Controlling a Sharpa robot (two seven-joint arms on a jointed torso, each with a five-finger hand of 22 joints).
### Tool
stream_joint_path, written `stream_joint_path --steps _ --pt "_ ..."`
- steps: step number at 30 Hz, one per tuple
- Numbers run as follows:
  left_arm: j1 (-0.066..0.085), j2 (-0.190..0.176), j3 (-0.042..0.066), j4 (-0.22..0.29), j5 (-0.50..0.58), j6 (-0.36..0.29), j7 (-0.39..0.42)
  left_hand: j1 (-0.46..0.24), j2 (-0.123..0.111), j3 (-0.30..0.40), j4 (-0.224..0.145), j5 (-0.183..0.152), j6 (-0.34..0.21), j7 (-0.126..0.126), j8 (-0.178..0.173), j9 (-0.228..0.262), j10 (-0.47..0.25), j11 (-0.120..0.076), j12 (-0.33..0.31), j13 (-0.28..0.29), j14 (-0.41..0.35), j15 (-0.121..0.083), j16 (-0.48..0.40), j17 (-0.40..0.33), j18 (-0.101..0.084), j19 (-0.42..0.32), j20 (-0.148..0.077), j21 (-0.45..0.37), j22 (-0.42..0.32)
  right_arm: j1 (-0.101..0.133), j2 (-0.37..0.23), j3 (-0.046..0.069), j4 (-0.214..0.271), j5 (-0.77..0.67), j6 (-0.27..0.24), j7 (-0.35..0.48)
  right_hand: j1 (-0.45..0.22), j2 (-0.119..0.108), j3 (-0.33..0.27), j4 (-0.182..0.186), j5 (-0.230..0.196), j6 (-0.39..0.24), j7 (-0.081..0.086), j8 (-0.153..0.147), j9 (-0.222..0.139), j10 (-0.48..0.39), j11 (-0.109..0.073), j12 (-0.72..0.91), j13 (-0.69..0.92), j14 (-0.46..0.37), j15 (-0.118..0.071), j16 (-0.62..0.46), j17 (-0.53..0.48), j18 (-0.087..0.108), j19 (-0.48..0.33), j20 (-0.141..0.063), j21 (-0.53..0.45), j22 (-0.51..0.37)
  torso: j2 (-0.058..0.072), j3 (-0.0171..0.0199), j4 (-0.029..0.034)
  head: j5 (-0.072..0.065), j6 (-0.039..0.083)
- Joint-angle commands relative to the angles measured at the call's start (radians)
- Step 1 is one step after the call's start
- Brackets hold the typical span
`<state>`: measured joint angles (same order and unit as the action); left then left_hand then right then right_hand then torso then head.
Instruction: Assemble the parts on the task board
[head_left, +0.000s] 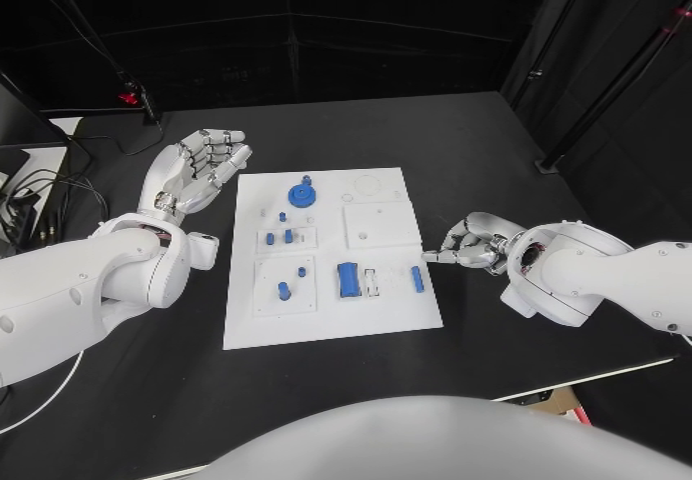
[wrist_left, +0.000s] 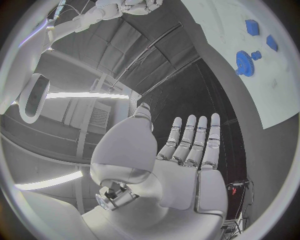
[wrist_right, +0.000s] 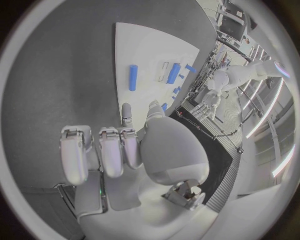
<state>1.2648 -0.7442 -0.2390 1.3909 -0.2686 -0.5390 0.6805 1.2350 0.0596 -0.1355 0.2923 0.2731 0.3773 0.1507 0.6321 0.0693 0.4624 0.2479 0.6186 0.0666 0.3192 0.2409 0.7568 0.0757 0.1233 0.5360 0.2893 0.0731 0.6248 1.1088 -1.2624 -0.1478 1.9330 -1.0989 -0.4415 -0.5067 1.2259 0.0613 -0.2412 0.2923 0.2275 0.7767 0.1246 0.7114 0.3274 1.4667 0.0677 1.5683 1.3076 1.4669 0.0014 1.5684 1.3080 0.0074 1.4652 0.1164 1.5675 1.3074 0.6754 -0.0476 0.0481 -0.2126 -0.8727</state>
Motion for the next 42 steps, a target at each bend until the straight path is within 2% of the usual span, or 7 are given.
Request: stream_joint_path --steps 1,6,12,23,27,33,42 --pt "0.001 -0.002 0.001 0.003 0.001 0.006 0.079 0.002 0.012 -0.006 -0.002 0.005 -0.003 0.138 0.005 -0.001 -0.001 -0.001 0.004 -0.001 0.0 -0.002 0.005 -0.001 -0.011 -0.003 0.0 0.005 -0.001 -0.001 0.011 0.0 -0.005 -0.124 0.074 -0.087 -0.006 -0.008 -0.007 -0.002 0.006 -0.004 -0.001 0.005 0.002 0.104 -0.008 0.003 0.263 0.104 -0.005 0.002 0.263 -0.007 0.106 -0.009 0.003 0.263 0.0 0.0023 0.0047 -0.002 0.0" --pt "0.001 -0.004 0.001 0.003 0.001 0.003 0.081 0.003 0.013 -0.007 -0.002 0.006 -0.003 0.138 0.005 -0.001 0.0 -0.001 0.005 -0.001 0.0 -0.002 0.006 -0.002 -0.011 -0.003 0.0 0.006 -0.001 -0.004 0.034 0.0 -0.013 -0.175 0.1 -0.107 -0.004 -0.01 -0.006 -0.003 0.013 -0.004 -0.003 0.008 0.004 0.104 -0.009 0.003 0.263 0.104 -0.005 0.002 0.263 -0.007 0.106 -0.009 0.003 0.263 0.001 0.0006 0.0012 0.002 0.0" --pt "0.0 -0.004 0.001 0.004 0.001 0.003 0.082 0.003 0.013 -0.007 -0.002 0.007 -0.003 0.138 0.005 -0.001 0.0 -0.001 0.005 -0.001 0.0 -0.002 0.006 -0.002 -0.011 -0.004 0.0 0.006 -0.001 -0.01 0.053 0.0 -0.012 -0.193 0.119 -0.113 -0.003 -0.01 -0.005 -0.003 0.019 -0.002 -0.004 0.011 0.005 0.104 -0.011 0.003 0.263 0.104 -0.005 0.002 0.263 -0.007 0.106 -0.009 0.003 0.263 0.0 -0.0004 0.0018 0.003 0.0" --pt "0.0 -0.004 0.001 0.004 0.001 0.004 0.082 0.004 0.014 -0.007 -0.002 0.008 -0.003 0.138 0.005 -0.001 0.0 -0.001 0.005 -0.001 0.0 -0.002 0.006 -0.003 -0.011 -0.004 0.0 0.006 -0.002 -0.013 0.083 0.0 -0.02 -0.195 0.158 -0.125 0.023 -0.002 0.004 -0.007 0.071 0.005 -0.011 0.016 0.01 0.104 -0.017 0.003 0.263 0.104 -0.007 0.002 0.263 -0.007 0.106 -0.011 0.003 0.263 0.0 0.0003 0.0041 0.005 0.0" --pt "0.0 -0.005 0.001 0.004 0.001 0.004 0.082 0.004 0.014 -0.007 -0.002 0.008 -0.003 0.138 0.005 -0.001 0.0 -0.001 0.005 -0.001 0.0 -0.002 0.006 -0.003 -0.011 -0.004 0.0 0.006 -0.002 -0.013 0.094 0.0 -0.027 -0.195 0.17 -0.132 0.038 0.003 0.008 -0.01 0.088 0.009 -0.013 0.012 0.008 0.104 -0.019 0.003 0.263 0.104 -0.009 0.002 0.263 -0.007 0.106 -0.012 0.003 0.263 0.0 0.0003 0.002 0.007 0.0" --pt "-0.001 -0.004 0.001 0.004 0.001 0.005 0.081 0.004 0.014 -0.007 -0.002 0.008 -0.003 0.138 0.005 -0.001 0.0 -0.001 0.005 -0.001 0.0 -0.002 0.006 -0.003 -0.011 -0.004 0.0 0.006 -0.002 -0.016 0.112 0.0 -0.045 -0.195 0.195 -0.143 0.046 0.005 0.01 -0.011 0.093 0.009 -0.013 0.008 0.007 0.104 -0.019 0.003 0.263 0.104 -0.009 0.002 0.263 -0.007 0.106 -0.013 0.003 0.263 0.0 0.0 0.003 0.007 0.0" --pt "-0.001 -0.005 0.001 0.004 0.001 0.006 0.08 0.005 0.014 -0.007 -0.002 0.009 -0.003 0.138 0.006 -0.002 0.0 -0.001 0.006 -0.001 0.0 -0.002 0.007 -0.003 -0.011 -0.004 0.0 0.006 -0.002 -0.02 0.139 0.0 -0.071 -0.195 0.208 -0.148 0.048 0.007 0.011 -0.011 0.094 0.009 -0.013 0.007 0.007 0.104 -0.019 0.003 0.263 0.104 -0.009 0.002 0.263 -0.007 0.106 -0.013 0.003 0.263 0.0 -0.0001 0.0022 0.015 0.0"
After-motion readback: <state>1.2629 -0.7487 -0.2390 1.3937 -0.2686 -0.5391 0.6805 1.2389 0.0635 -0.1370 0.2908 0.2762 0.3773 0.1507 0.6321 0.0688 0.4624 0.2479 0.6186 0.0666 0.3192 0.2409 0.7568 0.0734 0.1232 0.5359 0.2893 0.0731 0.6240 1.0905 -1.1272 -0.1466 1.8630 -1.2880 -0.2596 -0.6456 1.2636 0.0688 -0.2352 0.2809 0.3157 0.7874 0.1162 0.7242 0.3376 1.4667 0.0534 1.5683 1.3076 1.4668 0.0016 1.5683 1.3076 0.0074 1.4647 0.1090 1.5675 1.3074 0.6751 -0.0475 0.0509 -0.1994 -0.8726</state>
